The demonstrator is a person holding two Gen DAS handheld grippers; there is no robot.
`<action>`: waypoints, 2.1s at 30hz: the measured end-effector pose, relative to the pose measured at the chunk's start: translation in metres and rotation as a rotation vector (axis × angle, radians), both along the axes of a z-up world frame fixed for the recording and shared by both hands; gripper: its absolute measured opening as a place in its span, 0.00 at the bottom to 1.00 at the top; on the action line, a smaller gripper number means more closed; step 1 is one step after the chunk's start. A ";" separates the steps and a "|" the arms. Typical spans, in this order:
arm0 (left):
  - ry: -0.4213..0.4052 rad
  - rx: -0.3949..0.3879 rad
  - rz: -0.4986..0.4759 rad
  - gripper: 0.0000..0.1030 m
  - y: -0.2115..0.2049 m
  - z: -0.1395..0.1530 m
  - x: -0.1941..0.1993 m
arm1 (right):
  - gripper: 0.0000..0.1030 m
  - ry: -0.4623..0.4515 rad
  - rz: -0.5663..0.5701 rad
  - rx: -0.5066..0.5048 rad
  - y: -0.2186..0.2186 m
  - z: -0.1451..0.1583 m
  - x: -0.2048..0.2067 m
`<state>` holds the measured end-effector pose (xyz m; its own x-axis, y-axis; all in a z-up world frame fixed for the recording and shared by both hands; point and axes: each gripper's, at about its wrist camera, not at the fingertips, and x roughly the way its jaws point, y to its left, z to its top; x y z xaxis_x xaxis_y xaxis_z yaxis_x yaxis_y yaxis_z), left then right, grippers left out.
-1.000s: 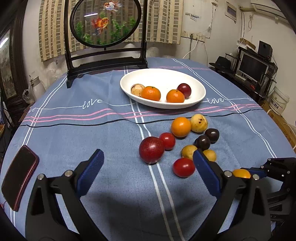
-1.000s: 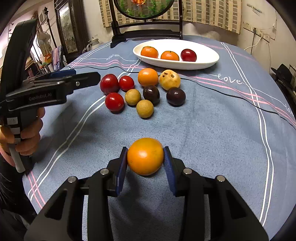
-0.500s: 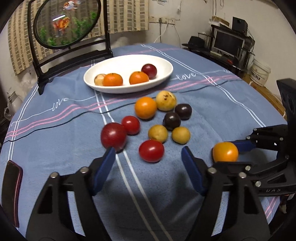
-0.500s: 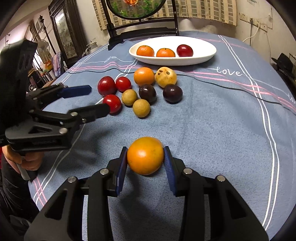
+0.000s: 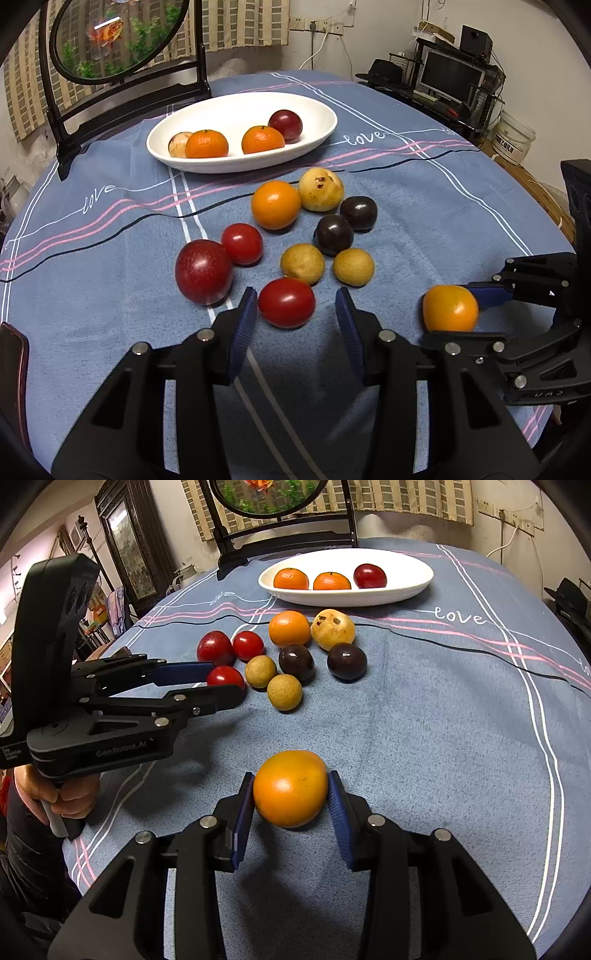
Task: Organize fruits
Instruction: 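Grasp a yellow-orange fruit with the right tool while the left tool grasps a red plum, then place the yellow-orange fruit on the plate with the right tool while the left places the red plum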
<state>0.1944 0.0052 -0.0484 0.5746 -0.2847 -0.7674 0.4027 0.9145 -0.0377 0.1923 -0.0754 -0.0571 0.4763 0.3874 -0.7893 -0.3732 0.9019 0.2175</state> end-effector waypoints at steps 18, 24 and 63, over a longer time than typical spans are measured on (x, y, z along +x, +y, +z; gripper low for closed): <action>0.041 -0.022 0.028 0.32 0.006 -0.005 0.008 | 0.39 -0.009 0.001 -0.026 0.003 0.001 0.000; 0.026 -0.041 0.027 0.32 0.008 -0.001 0.005 | 0.38 -0.002 -0.001 -0.006 0.001 0.001 0.000; -0.082 -0.210 0.262 0.32 0.034 0.071 0.130 | 0.38 -0.004 0.235 -0.149 0.017 0.018 0.057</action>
